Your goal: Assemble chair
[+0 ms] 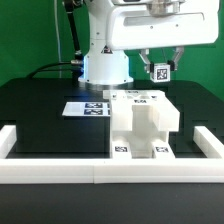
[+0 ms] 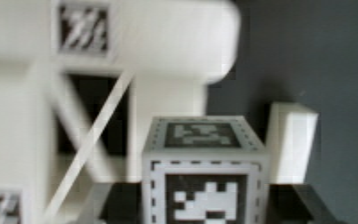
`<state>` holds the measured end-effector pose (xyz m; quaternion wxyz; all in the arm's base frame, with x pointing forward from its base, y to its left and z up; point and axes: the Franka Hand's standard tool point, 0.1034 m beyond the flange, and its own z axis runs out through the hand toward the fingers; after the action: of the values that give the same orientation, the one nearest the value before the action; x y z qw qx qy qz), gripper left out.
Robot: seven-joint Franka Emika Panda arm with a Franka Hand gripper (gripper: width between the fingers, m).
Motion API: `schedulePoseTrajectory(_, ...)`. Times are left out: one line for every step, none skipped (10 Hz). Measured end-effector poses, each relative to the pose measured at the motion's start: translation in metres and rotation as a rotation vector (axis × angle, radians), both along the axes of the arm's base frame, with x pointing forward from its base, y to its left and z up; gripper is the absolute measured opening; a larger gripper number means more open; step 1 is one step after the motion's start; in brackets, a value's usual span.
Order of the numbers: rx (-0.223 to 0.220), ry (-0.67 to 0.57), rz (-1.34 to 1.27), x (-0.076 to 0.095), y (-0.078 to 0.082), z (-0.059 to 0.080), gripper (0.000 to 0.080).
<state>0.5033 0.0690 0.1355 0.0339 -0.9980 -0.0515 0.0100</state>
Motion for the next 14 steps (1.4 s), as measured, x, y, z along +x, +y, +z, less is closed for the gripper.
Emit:
schedulePoseTrajectory(-0.001,-0.005,0.056,0.028,-0.012,0.008,0.0289)
schedulePoseTrajectory(0.000,-0.002,0.088,0.044,-0.019,0.010,0.0289)
schedulePoseTrajectory(-0.003,0.010,0.115,0.060,-0.024,0.011,0.0289)
schedulePoseTrajectory(-0.004,0.017,0.117,0.073,-0.024,0.015,0.0289)
schedulePoseTrajectory(-0.006,0.009,0.118,0.074,-0.024,0.014,0.0289)
schedulePoseTrajectory(-0.007,0.012,0.116,0.073,-0.025,0.013,0.0289)
schedulePoseTrajectory(-0.007,0.013,0.116,0.073,-0.025,0.013,0.0289)
schedulePoseTrajectory(-0.007,0.013,0.116,0.073,-0.025,0.013,0.0289)
schedulePoseTrajectory(-0.009,0.014,0.111,0.074,-0.024,0.012,0.0289)
schedulePoseTrajectory(-0.014,0.012,0.108,0.078,-0.020,0.011,0.0289)
schedulePoseTrajectory(-0.019,0.011,0.111,0.079,-0.017,0.010,0.0289)
schedulePoseTrajectory(-0.021,0.010,0.113,0.079,-0.015,0.010,0.0289)
schedulePoseTrajectory(-0.024,0.011,0.113,0.079,-0.016,0.006,0.0289)
schedulePoseTrajectory(-0.027,0.009,0.112,0.079,-0.016,0.003,0.0289)
